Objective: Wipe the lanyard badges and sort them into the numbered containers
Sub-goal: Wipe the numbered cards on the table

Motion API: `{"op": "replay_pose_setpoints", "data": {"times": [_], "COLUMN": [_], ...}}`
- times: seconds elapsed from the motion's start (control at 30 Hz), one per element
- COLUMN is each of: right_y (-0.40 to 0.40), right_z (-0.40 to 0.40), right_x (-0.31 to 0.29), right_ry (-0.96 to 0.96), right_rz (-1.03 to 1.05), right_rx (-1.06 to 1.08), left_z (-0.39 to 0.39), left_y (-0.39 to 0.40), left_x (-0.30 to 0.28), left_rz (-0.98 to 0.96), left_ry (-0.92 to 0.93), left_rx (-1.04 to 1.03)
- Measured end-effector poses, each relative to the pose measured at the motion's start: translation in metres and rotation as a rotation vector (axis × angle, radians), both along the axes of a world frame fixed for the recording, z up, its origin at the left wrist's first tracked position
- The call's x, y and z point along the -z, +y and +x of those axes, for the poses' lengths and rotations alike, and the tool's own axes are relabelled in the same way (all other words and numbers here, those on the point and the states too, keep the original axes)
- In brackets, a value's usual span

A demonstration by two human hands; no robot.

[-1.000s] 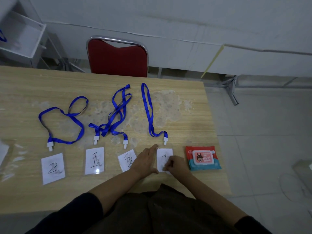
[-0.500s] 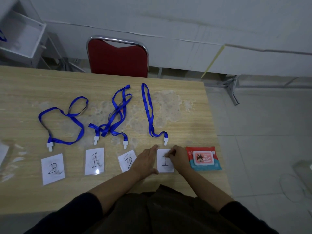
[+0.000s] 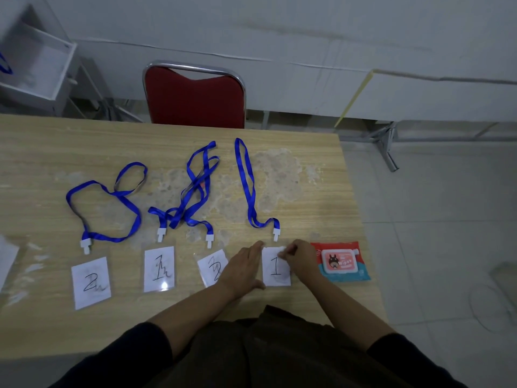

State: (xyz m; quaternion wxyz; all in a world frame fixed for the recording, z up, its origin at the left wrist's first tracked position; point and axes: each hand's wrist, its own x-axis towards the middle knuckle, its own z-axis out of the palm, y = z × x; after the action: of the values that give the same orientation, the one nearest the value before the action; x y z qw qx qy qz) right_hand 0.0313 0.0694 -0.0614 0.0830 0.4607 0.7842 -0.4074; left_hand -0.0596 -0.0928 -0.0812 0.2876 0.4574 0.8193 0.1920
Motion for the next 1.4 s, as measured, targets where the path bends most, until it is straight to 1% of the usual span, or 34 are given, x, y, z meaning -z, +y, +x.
{"op": "replay_pose_setpoints", "data": {"times": [0.03, 0.1, 0.27, 0.4, 0.5, 0.53, 0.6, 0.67, 0.77, 0.83, 0.87, 0.9, 1.0, 1.03, 1.07, 1.17, 1.23, 1.3, 1.33, 1.4], "right_y": [-0.003, -0.01, -0.016, -0.017, -0.003, 0.001, 0.009, 0.013, 0.009, 0.0, -0.007, -0.013, -0.031, -0.035, -0.038, -0.041, -0.043, -0.043, -0.042, -0.037], "right_z": [0.004, 0.014, 0.033, 0.044, 0.046, 0.045, 0.044, 0.042, 0.04, 0.039, 0.038, 0.038, 0.038, 0.037, 0.036, 0.032, 0.031, 0.032, 0.033, 0.035], "right_x": [0.0, -0.001, 0.0, 0.0, -0.005, -0.007, -0.01, -0.012, -0.012, -0.013, -0.012, -0.009, 0.0, 0.003, 0.003, 0.003, 0.002, 0.004, 0.005, 0.004], "right_ry": [-0.044, -0.05, -0.002, -0.061, -0.116, -0.105, -0.026, 0.063, 0.107, 0.187, 0.221, 0.236, 0.189, 0.185, 0.187, 0.23, 0.239, 0.251, 0.252, 0.224], "right_rz": [-0.004, -0.021, 0.011, -0.018, 0.042, 0.094, 0.175, 0.198, 0.335, 0.433, 0.405, 0.331, 0.107, 0.069, 0.049, 0.006, -0.025, -0.075, -0.105, -0.179], "right_rx": [-0.079, -0.131, -0.048, -0.146, -0.17, -0.143, -0.016, 0.117, 0.13, 0.098, 0.085, 0.078, 0.067, 0.081, 0.105, 0.231, 0.261, 0.243, 0.228, 0.235], "left_z": [0.0, -0.001, -0.001, 0.0, 0.0, 0.001, 0.002, 0.002, 0.002, 0.002, 0.002, 0.002, 0.002, 0.001, 0.0, 0.0, 0.0, -0.003, -0.005, -0.008], "left_y": [0.0, 0.001, 0.003, 0.002, 0.001, 0.001, 0.0, -0.001, 0.0, 0.002, 0.002, 0.003, 0.005, 0.007, 0.009, 0.014, 0.022, 0.028, 0.03, 0.031], "left_x": [0.0, 0.0, -0.003, -0.004, -0.004, -0.004, -0.003, -0.002, -0.004, -0.004, -0.002, -0.001, -0.002, -0.003, -0.003, -0.01, -0.014, -0.017, -0.018, -0.021], "left_rz": [0.003, 0.01, 0.021, 0.033, 0.032, 0.032, 0.032, 0.034, 0.051, 0.073, 0.085, 0.094, 0.088, 0.086, 0.099, 0.126, 0.129, 0.121, 0.108, 0.11], "left_ry": [-0.001, -0.01, -0.006, -0.011, -0.008, -0.017, -0.037, -0.049, -0.086, -0.104, -0.097, -0.093, -0.155, -0.226, -0.339, -0.681, -0.817, -0.867, -0.861, -0.845], "left_rx": [-0.003, -0.008, -0.002, -0.014, -0.01, -0.015, -0.032, -0.05, -0.083, -0.104, -0.113, -0.126, -0.168, -0.211, -0.295, -0.626, -0.776, -0.857, -0.866, -0.822]}}
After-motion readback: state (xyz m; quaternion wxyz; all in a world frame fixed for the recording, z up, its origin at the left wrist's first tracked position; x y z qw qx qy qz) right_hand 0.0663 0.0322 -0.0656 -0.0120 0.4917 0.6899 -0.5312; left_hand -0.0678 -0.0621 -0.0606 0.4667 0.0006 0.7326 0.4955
